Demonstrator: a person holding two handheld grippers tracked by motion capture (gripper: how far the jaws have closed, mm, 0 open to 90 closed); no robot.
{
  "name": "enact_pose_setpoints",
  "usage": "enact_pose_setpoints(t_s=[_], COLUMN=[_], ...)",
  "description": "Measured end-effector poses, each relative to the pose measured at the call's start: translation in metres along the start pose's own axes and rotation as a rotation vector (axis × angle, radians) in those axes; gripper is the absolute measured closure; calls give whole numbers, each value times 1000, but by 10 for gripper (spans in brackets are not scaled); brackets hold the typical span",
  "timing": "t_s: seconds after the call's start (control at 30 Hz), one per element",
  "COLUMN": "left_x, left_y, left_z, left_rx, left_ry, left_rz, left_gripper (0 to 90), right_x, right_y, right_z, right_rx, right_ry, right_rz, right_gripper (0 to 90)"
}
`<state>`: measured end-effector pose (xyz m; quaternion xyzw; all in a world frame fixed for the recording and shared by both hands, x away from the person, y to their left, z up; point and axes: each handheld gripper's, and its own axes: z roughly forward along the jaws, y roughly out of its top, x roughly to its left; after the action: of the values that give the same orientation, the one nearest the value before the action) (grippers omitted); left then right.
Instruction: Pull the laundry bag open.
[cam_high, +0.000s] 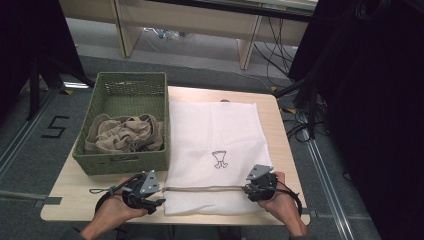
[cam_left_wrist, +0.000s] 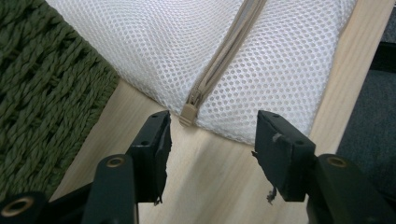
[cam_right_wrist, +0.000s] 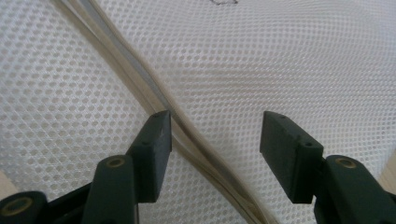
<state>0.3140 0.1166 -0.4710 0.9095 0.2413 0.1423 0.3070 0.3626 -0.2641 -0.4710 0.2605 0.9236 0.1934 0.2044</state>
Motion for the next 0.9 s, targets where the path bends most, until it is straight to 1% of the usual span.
enact_pose_setpoints(t_s=[0.03,0.1,0.13,0.17,0.2,0.23,0.27,0.33,0.37,0.4,0.43,0.47,0.5,0.57,0.63,0.67,0.7,0.77,0.8,0.87,0.9], left_x=[0,-2,-4,-4,-5,-6,-7,-8,-9,-9,-9,-9,-9,-9,-9,-9,-9,-10,-10,-11,-11], left_y=[0,-1,-1,-1,-1,-1,-1,-2,-2,-3,-3,-4,-5,-6,-7,-7,-7,-8,-9,-9,-9], left_z=[0,-2,-4,-4,-5,-6,-7,-9,-9,-10,-10,-11,-12,-12,-13,-13,-13,-13,-13,-13,-13], left_rx=[0,3,3,3,2,3,2,3,3,3,5,6,9,5,10,10,9,9,11,11,12], left_ry=[0,0,-2,-2,-3,-3,-7,-10,-10,-8,-6,-5,0,4,5,5,3,4,2,1,2], left_rz=[0,1,3,3,2,4,3,2,1,-2,-5,-5,-9,-14,-13,-13,-11,-10,-10,-10,-13], left_gripper=[442,432,427,423,423,422,420,409,409,400,400,394,391,386,383,382,382,378,377,377,376], right_x=[1,2,4,4,4,5,6,7,7,8,8,9,10,11,11,11,11,12,11,12,12], right_y=[1,1,3,3,4,6,7,13,13,18,18,21,26,31,34,36,36,40,41,42,44], right_z=[1,3,6,6,7,9,10,15,15,18,18,18,20,20,20,20,20,18,18,17,17], right_rx=[14,19,36,36,43,51,60,76,76,81,81,82,75,63,48,39,39,10,-3,-14,-31], right_ry=[1,1,1,1,-2,-3,-5,-15,-15,-20,-20,-24,-28,-38,-37,-37,-37,-33,-23,-23,-8], right_rz=[1,-6,-15,-15,-30,-35,-34,-47,-47,-62,-62,-73,-77,-89,-90,-100,-100,-115,-119,-118,-123], right_gripper=[443,438,434,434,430,428,428,426,426,426,426,427,439,456,474,495,495,534,544,555,565])
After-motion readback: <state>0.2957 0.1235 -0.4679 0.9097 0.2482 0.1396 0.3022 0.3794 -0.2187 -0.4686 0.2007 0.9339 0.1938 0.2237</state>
